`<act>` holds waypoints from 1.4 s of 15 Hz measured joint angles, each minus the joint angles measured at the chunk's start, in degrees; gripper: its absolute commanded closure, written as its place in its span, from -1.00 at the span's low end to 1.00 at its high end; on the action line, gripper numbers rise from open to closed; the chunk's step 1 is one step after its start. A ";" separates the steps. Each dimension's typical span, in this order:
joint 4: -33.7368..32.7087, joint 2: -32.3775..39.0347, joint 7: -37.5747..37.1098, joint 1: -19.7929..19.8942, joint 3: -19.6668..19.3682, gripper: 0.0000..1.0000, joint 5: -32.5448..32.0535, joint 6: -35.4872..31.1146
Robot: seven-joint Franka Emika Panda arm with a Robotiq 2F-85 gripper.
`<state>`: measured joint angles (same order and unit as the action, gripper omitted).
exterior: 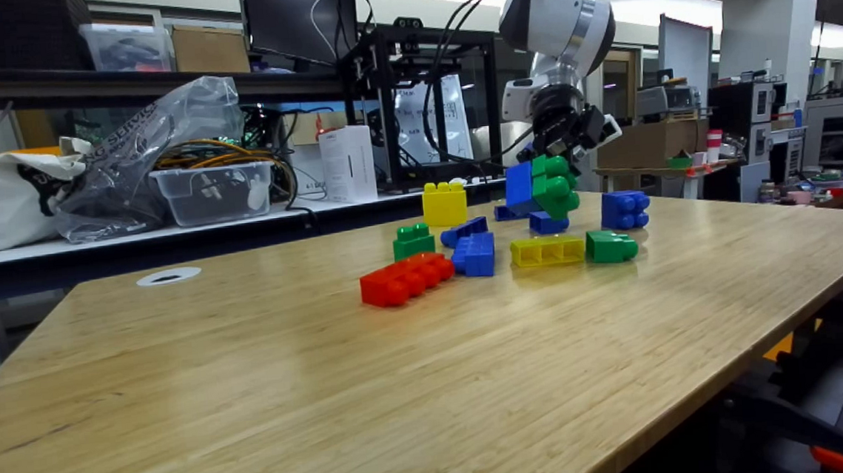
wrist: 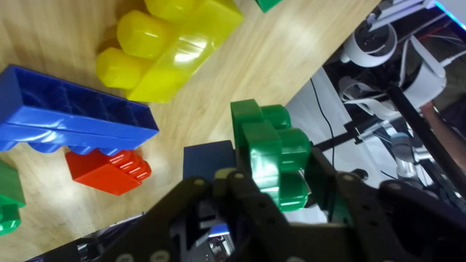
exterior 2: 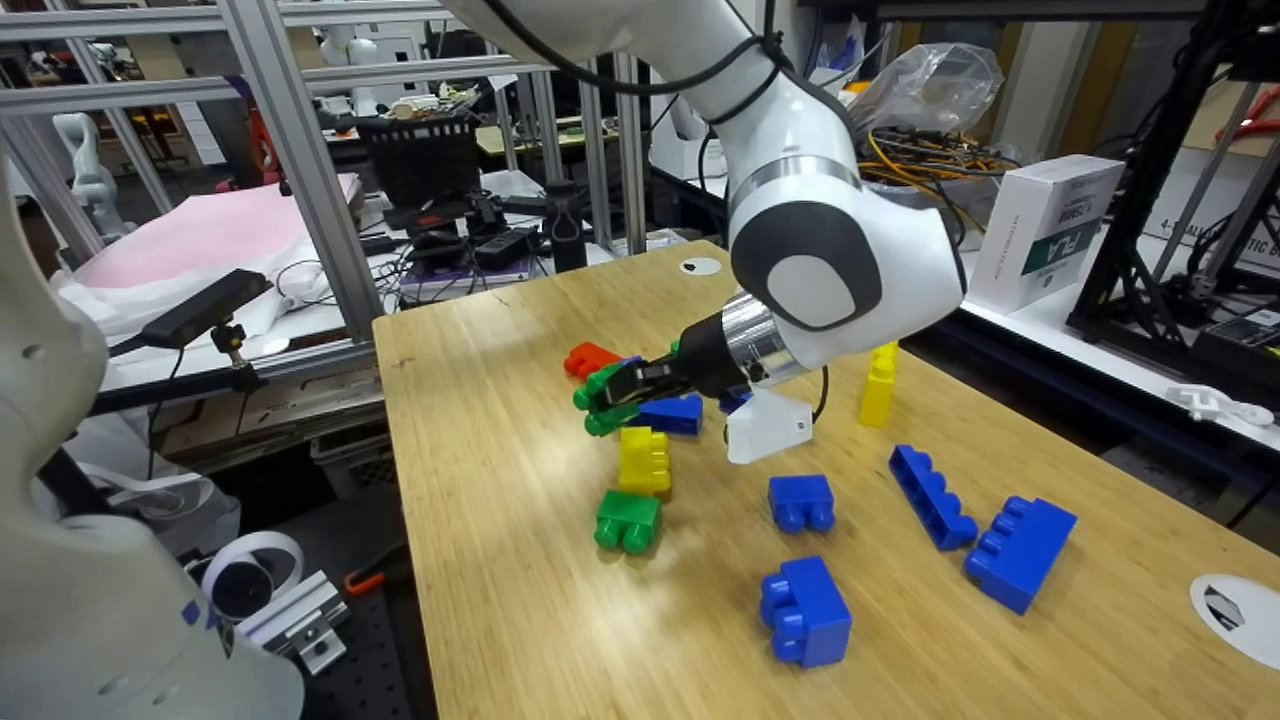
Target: Separate the Legos that are joined together
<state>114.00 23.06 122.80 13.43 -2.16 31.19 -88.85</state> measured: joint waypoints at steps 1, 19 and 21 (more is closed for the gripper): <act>-1.78 1.35 -1.07 0.09 -0.21 0.66 -0.02 3.64; -9.40 8.10 -17.59 -2.37 0.62 0.66 -1.84 2.86; -9.35 8.71 -17.88 -2.87 1.02 0.66 -2.66 2.60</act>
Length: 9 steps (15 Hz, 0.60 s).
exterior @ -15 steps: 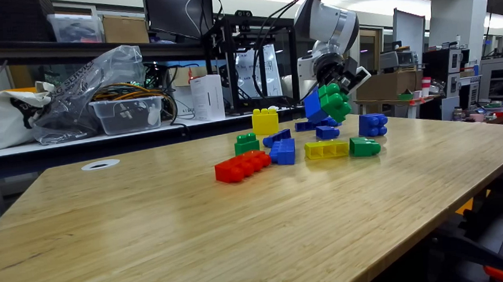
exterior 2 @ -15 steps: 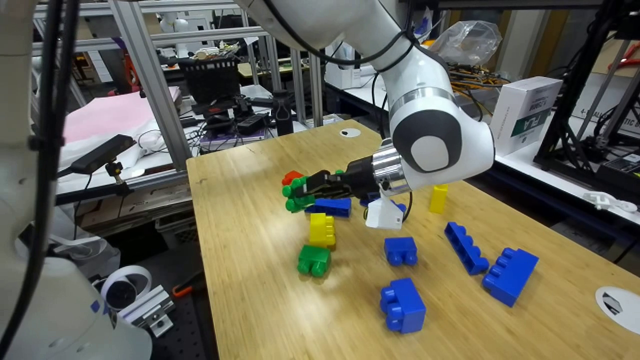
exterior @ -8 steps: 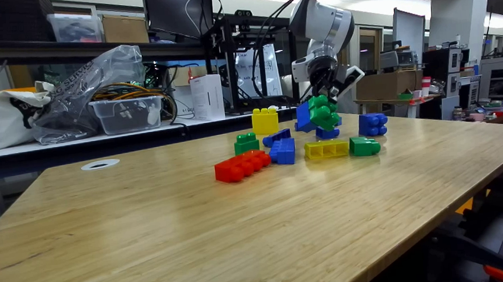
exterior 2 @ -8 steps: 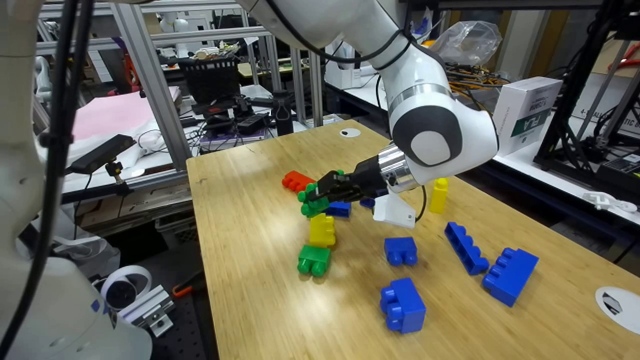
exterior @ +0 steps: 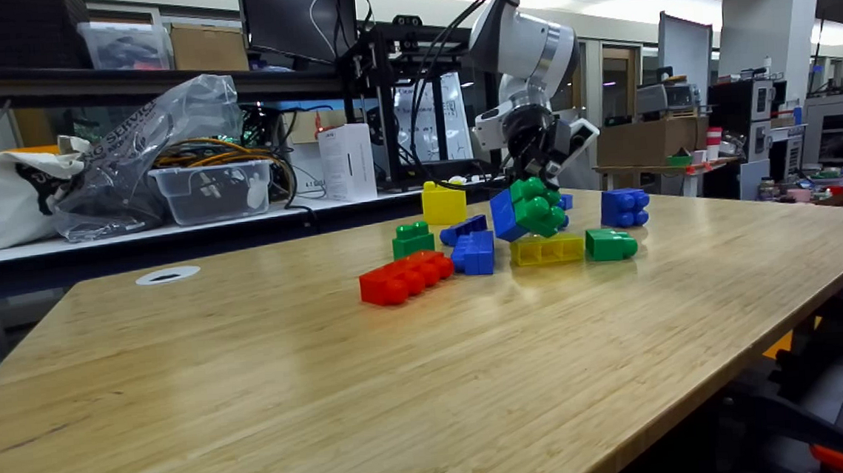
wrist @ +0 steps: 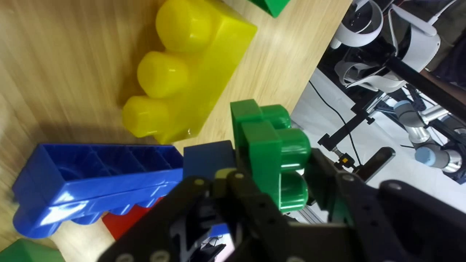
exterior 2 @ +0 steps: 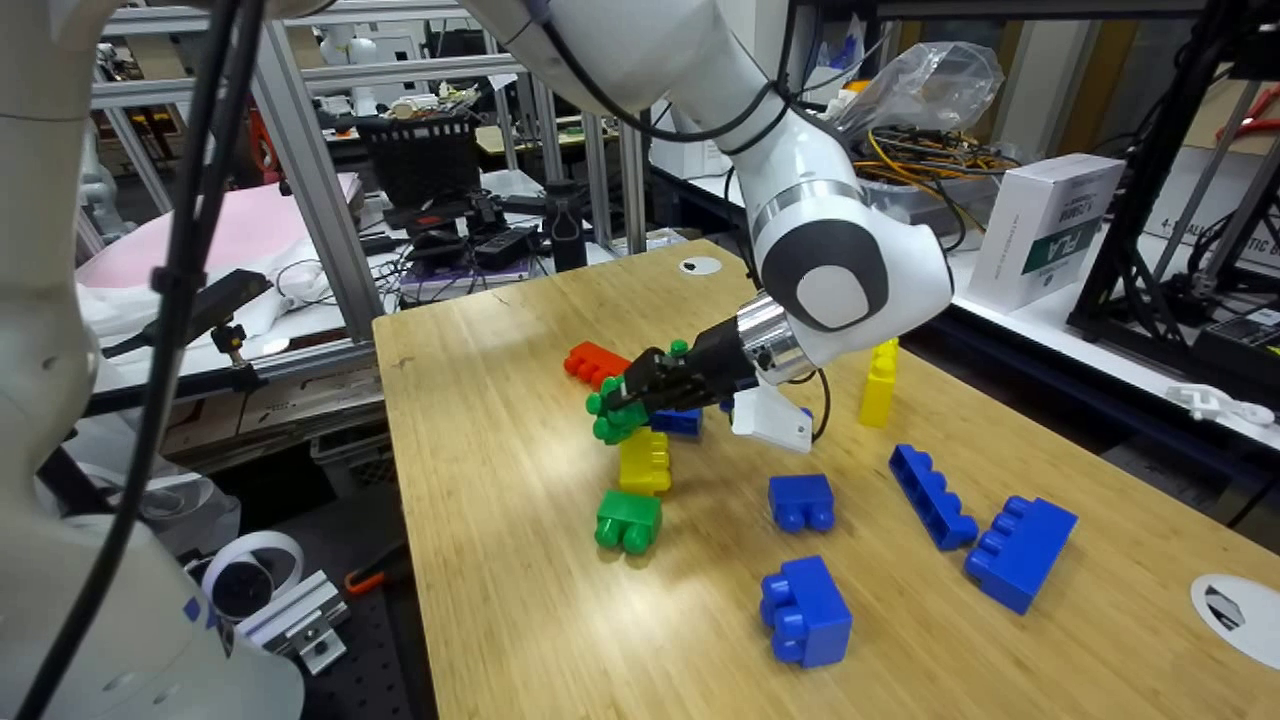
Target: Separate the Legos that are joined together
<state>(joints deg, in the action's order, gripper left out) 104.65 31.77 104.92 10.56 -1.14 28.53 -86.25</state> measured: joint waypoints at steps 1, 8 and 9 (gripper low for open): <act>0.05 0.34 -0.03 -0.17 0.18 0.66 -0.35 -0.14; 1.51 0.65 -2.15 -1.10 0.51 0.66 -5.84 -2.75; 1.91 0.65 -2.74 -1.23 0.51 0.66 -6.88 -3.38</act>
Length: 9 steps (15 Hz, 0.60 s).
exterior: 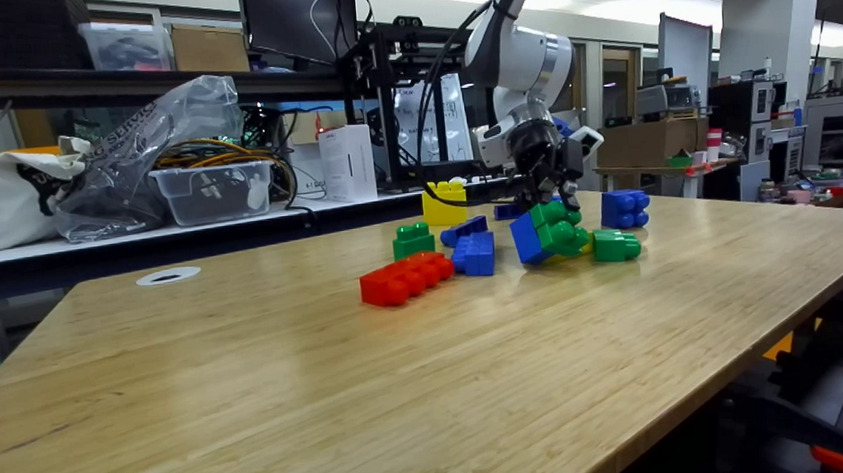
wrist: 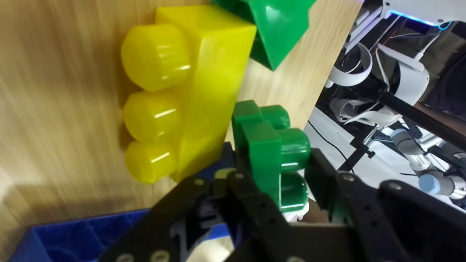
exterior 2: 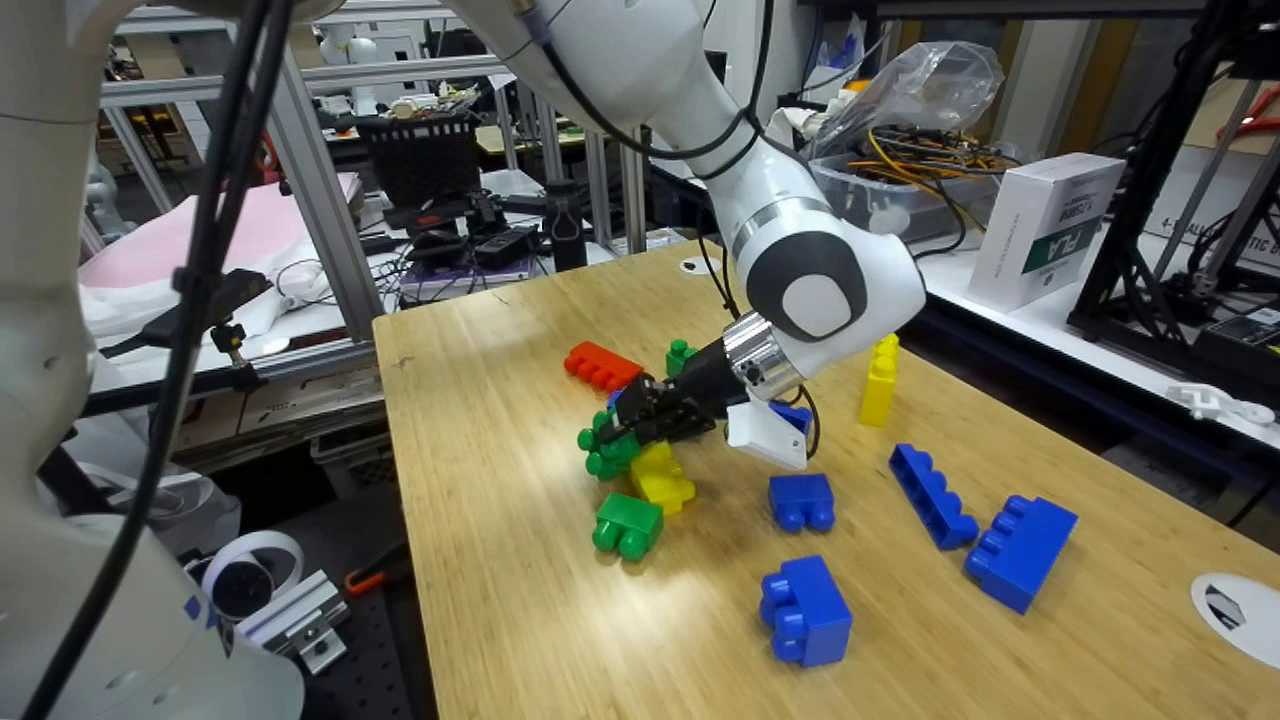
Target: Separate the Legos that are joined together
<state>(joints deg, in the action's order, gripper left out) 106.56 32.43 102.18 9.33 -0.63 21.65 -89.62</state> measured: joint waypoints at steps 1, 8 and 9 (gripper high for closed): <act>0.35 0.00 -0.41 -0.07 0.00 0.66 -0.86 -0.42; 1.41 -0.03 -4.81 -0.25 0.00 0.66 -5.90 -3.45; 1.42 -0.07 -5.76 -0.30 0.00 0.66 -6.74 -3.63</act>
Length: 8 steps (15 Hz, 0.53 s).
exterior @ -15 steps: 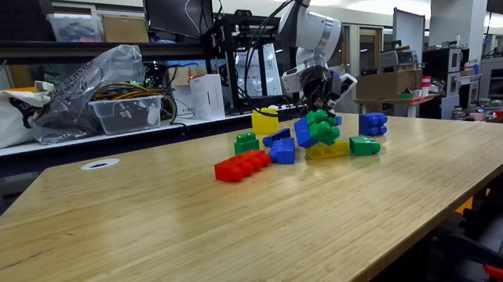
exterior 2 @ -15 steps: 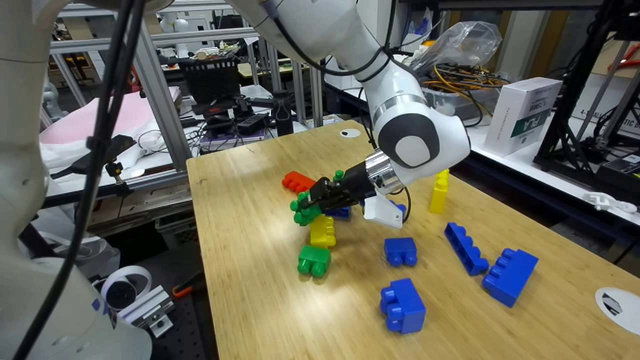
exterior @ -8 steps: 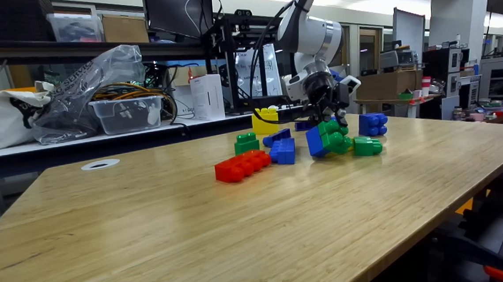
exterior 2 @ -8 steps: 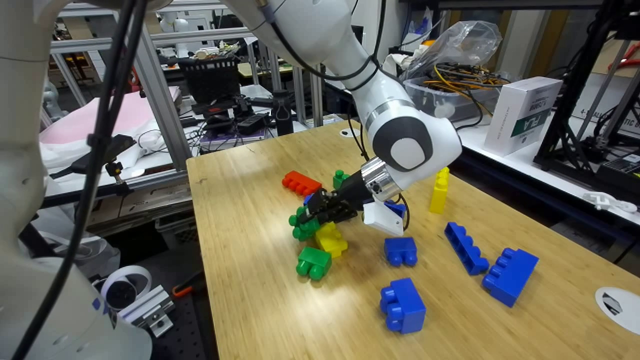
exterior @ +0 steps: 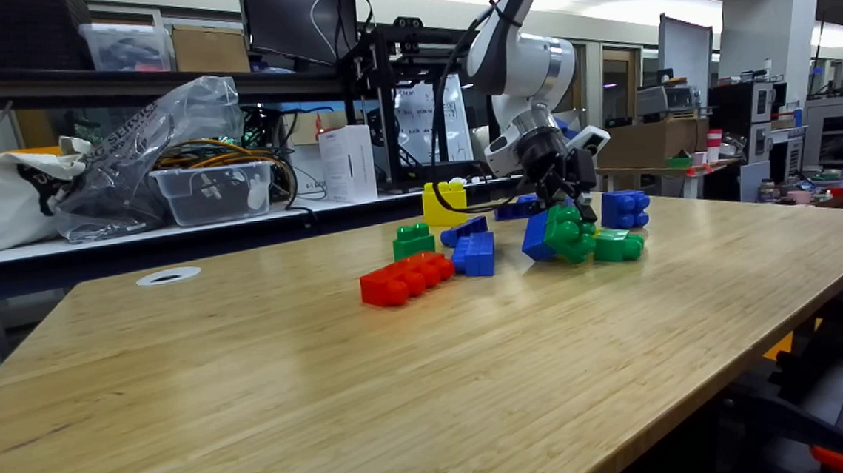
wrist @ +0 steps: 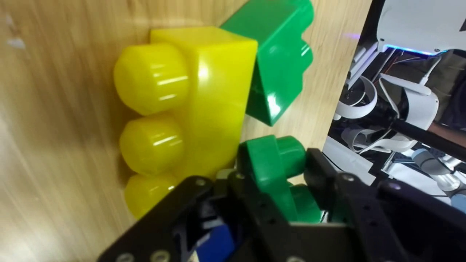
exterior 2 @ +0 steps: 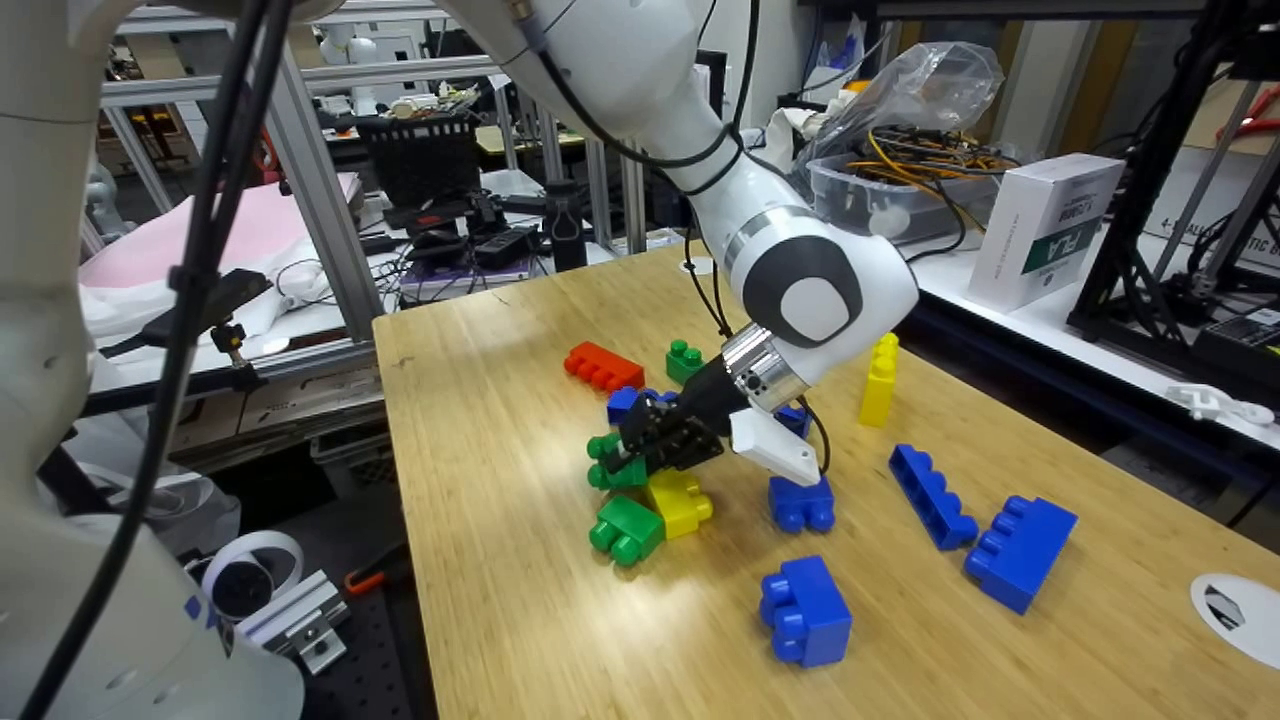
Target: Separate the Legos that are joined together
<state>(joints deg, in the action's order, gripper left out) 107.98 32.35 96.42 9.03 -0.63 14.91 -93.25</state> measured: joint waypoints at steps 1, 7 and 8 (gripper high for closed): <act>0.02 0.00 -1.34 -0.09 -0.01 0.66 -1.26 -0.28; 0.05 -0.31 -14.53 -1.95 -0.17 0.66 -12.68 -1.17; 0.05 -0.38 -16.74 -2.43 -0.17 0.66 -14.82 -1.34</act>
<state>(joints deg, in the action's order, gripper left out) 108.04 31.97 79.68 6.60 -0.80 0.09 -94.60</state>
